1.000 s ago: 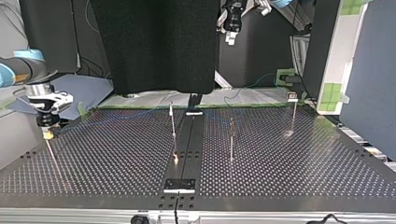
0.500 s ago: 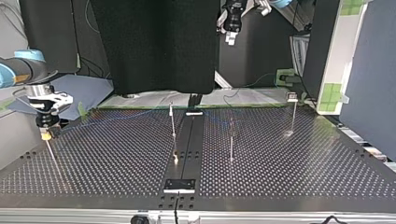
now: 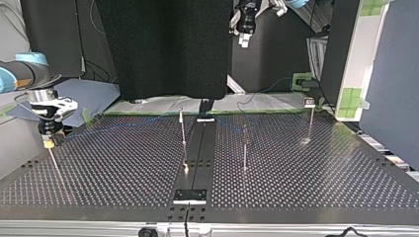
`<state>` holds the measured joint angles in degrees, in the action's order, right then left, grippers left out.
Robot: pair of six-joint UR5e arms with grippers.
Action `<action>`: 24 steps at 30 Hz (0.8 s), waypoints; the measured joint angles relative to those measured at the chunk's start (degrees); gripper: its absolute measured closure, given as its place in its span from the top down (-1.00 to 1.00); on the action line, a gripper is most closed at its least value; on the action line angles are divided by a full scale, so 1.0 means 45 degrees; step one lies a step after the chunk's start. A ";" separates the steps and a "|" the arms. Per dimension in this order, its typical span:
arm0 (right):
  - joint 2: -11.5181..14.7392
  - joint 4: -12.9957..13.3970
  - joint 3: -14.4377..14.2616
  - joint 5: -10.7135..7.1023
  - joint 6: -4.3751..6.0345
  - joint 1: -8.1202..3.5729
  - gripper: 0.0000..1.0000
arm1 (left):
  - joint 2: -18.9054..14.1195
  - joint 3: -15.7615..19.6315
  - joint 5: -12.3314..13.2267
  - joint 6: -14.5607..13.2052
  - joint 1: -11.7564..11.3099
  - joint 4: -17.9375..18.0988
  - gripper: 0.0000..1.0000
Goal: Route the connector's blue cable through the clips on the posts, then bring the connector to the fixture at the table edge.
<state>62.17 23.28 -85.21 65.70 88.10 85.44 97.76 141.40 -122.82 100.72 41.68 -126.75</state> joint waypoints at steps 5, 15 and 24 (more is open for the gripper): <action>0.0002 0.0035 -0.0001 0.0025 -0.0003 0.0005 0.99 | -0.0003 0.0000 0.0000 0.0000 0.0000 0.0000 1.00; 0.0001 0.0062 0.0003 0.0044 -0.0004 0.0008 0.99 | -0.0001 0.0000 0.0000 0.0000 0.0000 0.0000 1.00; 0.0003 0.0063 0.0010 0.0152 -0.0003 0.0009 0.99 | -0.0004 0.0000 0.0000 0.0000 0.0000 0.0000 1.00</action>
<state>62.19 23.56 -85.16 66.39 88.09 85.48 97.74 141.39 -122.82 100.72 41.68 -126.75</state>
